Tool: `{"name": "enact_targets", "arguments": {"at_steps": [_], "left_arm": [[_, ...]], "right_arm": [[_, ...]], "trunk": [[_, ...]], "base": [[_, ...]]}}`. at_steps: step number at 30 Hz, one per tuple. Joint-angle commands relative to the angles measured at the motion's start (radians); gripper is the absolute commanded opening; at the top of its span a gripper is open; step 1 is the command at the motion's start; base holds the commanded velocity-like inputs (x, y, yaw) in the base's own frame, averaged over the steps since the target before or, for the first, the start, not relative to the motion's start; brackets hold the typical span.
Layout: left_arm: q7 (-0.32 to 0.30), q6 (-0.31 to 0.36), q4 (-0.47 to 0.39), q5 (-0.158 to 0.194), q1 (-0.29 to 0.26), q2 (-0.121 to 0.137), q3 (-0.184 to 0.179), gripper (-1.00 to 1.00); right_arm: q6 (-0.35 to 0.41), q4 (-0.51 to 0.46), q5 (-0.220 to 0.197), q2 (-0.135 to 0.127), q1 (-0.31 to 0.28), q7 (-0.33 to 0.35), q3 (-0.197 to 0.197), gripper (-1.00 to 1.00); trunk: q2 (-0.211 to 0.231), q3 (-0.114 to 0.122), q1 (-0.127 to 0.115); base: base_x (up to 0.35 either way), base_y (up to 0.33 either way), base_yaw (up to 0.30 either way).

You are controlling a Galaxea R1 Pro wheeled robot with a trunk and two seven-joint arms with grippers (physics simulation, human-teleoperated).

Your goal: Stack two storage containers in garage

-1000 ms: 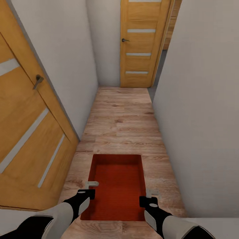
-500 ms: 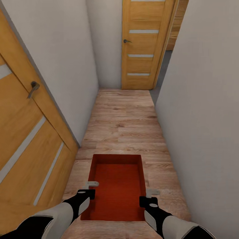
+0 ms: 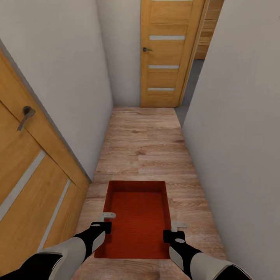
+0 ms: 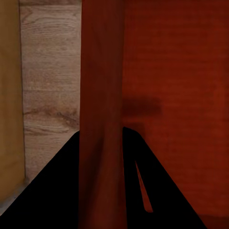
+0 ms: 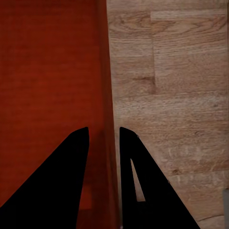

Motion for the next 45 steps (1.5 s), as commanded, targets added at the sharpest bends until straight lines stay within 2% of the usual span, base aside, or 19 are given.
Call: {"name": "enact_targets", "arguments": {"at_steps": [1, 31, 45], "left_arm": [[0.035, 0.005, 0.003, 0.01, -0.001, 0.015, 0.007, -1.0], [0.035, 0.006, 0.004, 0.009, -0.001, 0.015, 0.007, -1.0], [0.035, 0.005, 0.004, 0.009, -0.001, 0.015, 0.007, -1.0]], "right_arm": [[-0.008, -0.001, 0.002, -0.013, -0.001, -0.004, 0.046, -1.0], [-0.008, -0.001, 0.003, -0.012, 0.0, -0.004, 0.046, -1.0], [-0.008, -0.001, 0.003, -0.013, -0.001, -0.004, 0.046, -1.0]], "trunk": [[-0.001, -0.001, 0.001], [-0.001, -0.001, 0.001], [-0.001, -0.001, 0.001]], "base": [[0.322, 0.088, -0.122], [0.322, 0.057, -0.006], [0.323, 0.0, -0.113]]}}
